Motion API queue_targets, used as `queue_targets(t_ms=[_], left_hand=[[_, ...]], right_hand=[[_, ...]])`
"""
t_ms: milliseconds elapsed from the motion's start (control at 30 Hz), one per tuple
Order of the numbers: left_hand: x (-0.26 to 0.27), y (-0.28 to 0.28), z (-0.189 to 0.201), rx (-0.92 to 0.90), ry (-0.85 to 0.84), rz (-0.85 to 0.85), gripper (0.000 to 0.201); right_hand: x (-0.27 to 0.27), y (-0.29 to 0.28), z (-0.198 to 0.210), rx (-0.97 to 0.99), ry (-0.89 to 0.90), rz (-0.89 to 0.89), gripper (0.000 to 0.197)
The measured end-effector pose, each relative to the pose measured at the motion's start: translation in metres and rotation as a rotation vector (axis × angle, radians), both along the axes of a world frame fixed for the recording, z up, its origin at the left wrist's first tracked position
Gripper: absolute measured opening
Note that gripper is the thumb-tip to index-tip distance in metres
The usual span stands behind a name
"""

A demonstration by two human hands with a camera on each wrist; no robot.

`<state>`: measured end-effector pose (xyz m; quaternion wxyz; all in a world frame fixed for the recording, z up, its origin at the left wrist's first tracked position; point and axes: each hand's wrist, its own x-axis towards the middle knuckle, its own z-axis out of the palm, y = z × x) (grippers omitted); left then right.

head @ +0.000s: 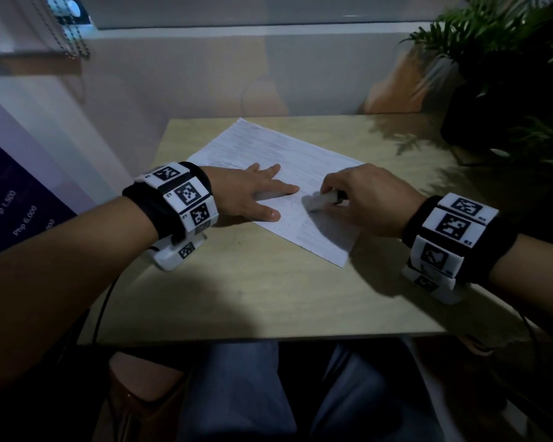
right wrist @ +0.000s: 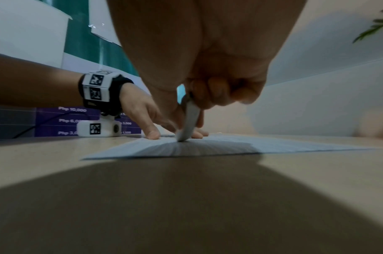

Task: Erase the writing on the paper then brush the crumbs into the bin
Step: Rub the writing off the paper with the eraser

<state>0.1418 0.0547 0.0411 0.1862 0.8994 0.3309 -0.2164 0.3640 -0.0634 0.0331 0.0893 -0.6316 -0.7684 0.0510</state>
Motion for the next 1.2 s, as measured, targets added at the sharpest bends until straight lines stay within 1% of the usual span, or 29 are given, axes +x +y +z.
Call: queue_targets(t_ms=[67,167,233,333,367,433,500,533,600,667,733,767,833,867,900,1000,1067,1133,1200], left_hand=[[-0.001,0.001,0.0,0.001,-0.002,0.0,0.07],[-0.001,0.002,-0.001,0.002,-0.001,-0.004,0.07],[-0.001,0.003,-0.002,0.005,-0.001,-0.003,0.07],[-0.001,0.004,-0.004,-0.001,0.001,0.001,0.071],[-0.001,0.004,-0.004,0.0,0.003,0.0,0.071],[-0.001,0.003,-0.003,0.001,0.003,-0.003,0.071],[-0.001,0.002,-0.002,-0.003,0.001,-0.001,0.071],[-0.001,0.002,-0.001,-0.002,0.002,-0.001,0.071],[-0.001,0.002,-0.001,0.0,0.004,0.001,0.071],[-0.001,0.002,-0.001,0.0,0.002,0.005,0.071],[-0.001,0.002,-0.001,-0.002,0.003,0.003,0.071],[-0.001,0.002,-0.001,-0.004,0.005,0.001,0.071],[-0.001,0.002,-0.001,-0.005,0.009,-0.001,0.071],[-0.001,0.002,-0.001,-0.002,0.011,-0.001,0.071],[-0.001,0.002,-0.001,0.001,0.012,-0.001,0.071],[0.0,0.001,0.0,0.004,0.013,0.002,0.071],[-0.001,0.001,-0.001,0.005,0.009,0.005,0.071],[-0.001,0.002,-0.002,0.005,0.005,0.004,0.071],[-0.001,0.003,-0.002,0.004,0.005,0.005,0.071]], right_hand=[[-0.001,-0.002,0.001,0.0,-0.016,0.027,0.025],[-0.007,-0.012,0.003,-0.123,0.091,0.128,0.032],[-0.005,-0.012,0.003,-0.16,0.117,0.092,0.035],[0.004,-0.007,0.002,-0.066,0.036,-0.012,0.05],[0.004,-0.007,0.001,-0.043,0.014,-0.013,0.05],[0.0,-0.01,-0.001,-0.057,0.007,0.063,0.043],[-0.004,-0.016,-0.003,-0.13,0.069,0.148,0.039],[-0.005,-0.018,-0.003,-0.159,0.093,0.158,0.039],[-0.002,-0.014,-0.003,-0.141,0.076,0.113,0.041],[0.003,-0.008,-0.004,-0.065,0.003,0.031,0.033],[0.003,-0.008,-0.005,-0.034,-0.062,0.014,0.024],[0.002,-0.009,-0.006,-0.037,-0.058,0.056,0.024],[-0.004,-0.015,-0.004,-0.113,0.024,0.147,0.035],[-0.004,-0.016,-0.002,-0.159,0.078,0.162,0.041],[-0.004,-0.016,-0.002,-0.181,0.106,0.155,0.042],[0.003,-0.008,-0.004,-0.079,0.04,0.059,0.035],[0.004,-0.008,-0.006,-0.023,-0.006,0.033,0.035],[0.0,-0.012,-0.007,-0.025,0.0,0.127,0.035],[-0.004,-0.018,-0.005,-0.108,0.065,0.212,0.046]])
